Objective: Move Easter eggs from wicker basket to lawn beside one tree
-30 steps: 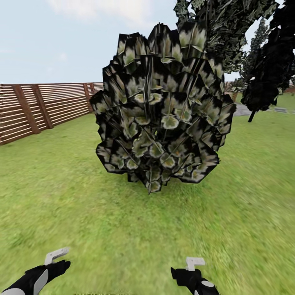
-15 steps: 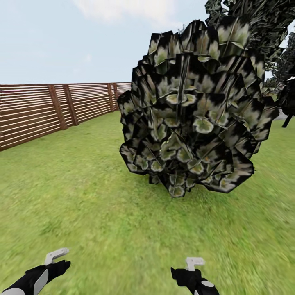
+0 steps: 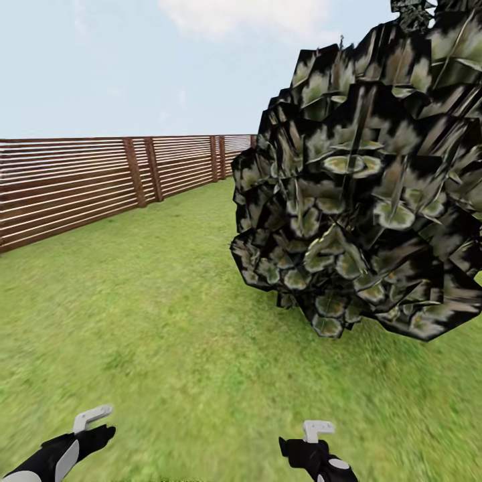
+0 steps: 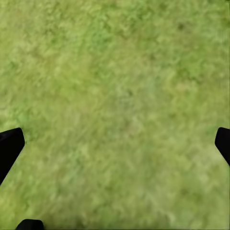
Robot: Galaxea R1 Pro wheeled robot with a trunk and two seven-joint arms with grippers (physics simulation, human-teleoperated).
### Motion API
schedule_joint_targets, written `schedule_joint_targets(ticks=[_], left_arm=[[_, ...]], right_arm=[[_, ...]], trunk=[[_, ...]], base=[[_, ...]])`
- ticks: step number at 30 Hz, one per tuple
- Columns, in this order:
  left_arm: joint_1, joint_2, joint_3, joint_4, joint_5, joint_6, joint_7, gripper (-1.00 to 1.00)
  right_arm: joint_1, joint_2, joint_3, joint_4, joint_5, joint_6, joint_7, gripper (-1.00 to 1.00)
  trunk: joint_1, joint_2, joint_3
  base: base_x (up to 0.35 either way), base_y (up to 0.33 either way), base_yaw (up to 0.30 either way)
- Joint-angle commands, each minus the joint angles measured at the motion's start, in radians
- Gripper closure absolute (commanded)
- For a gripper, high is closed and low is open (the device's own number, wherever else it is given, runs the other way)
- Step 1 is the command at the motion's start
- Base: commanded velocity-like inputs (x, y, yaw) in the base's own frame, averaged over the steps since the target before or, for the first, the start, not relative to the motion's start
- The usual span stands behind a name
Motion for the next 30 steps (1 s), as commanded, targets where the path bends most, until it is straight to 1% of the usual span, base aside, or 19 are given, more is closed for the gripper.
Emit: schedule_joint_targets(ticks=[1,7,11,16,18,23,30], left_arm=[[-0.001,-0.001,0.007,-0.002,-0.002,0.006,-0.005,-1.00],[-0.001,-0.001,0.007,-0.002,-0.002,0.006,-0.005,-1.00],[-0.001,-0.006,0.007,-0.002,-0.002,0.006,-0.005,-1.00],[-0.001,-0.007,0.007,-0.002,-0.002,0.006,-0.004,-1.00],[-0.001,-0.007,0.007,-0.002,-0.002,0.006,-0.004,-1.00],[-0.001,-0.007,0.007,-0.002,-0.002,0.006,-0.003,-1.00],[-0.001,-0.007,0.007,-0.002,-0.002,0.006,-0.003,-1.00]], right_arm=[[0.000,0.000,0.001,-0.002,-0.007,0.006,0.001,-1.00],[-0.001,0.001,0.001,-0.002,-0.007,0.007,0.001,-1.00],[-0.001,0.001,0.001,-0.002,-0.007,0.008,-0.001,-1.00],[-0.001,0.011,0.002,0.007,-0.007,0.009,-0.041,-1.00],[-0.001,0.016,0.008,0.010,-0.007,0.010,-0.058,-1.00],[-0.001,0.021,0.054,0.011,-0.008,0.010,-0.081,-1.00],[-0.001,0.022,0.071,0.012,-0.009,0.010,-0.085,-1.00]], trunk=[[0.001,-0.002,-0.002],[0.001,-0.002,-0.002],[0.001,-0.002,-0.003],[0.001,-0.002,-0.005],[0.001,-0.002,-0.005],[0.001,-0.002,-0.008],[0.001,-0.002,-0.013]], base=[[0.006,0.028,0.282],[0.002,0.010,0.282],[0.004,0.001,0.282],[0.098,0.000,0.282],[0.213,0.000,0.282],[0.297,0.000,0.281],[0.320,0.083,0.275]])
